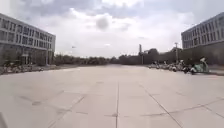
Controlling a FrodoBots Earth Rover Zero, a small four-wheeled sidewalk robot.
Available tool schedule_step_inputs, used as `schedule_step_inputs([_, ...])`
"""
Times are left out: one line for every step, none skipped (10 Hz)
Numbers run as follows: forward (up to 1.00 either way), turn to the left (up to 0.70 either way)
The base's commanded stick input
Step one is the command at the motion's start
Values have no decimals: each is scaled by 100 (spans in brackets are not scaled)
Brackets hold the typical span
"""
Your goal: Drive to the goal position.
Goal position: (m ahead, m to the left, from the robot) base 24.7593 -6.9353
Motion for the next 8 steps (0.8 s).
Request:
schedule_step_inputs([98,3])
schedule_step_inputs([98,3])
schedule_step_inputs([97,3])
schedule_step_inputs([98,3])
schedule_step_inputs([98,3])
schedule_step_inputs([98,3])
schedule_step_inputs([98,3])
schedule_step_inputs([97,3])
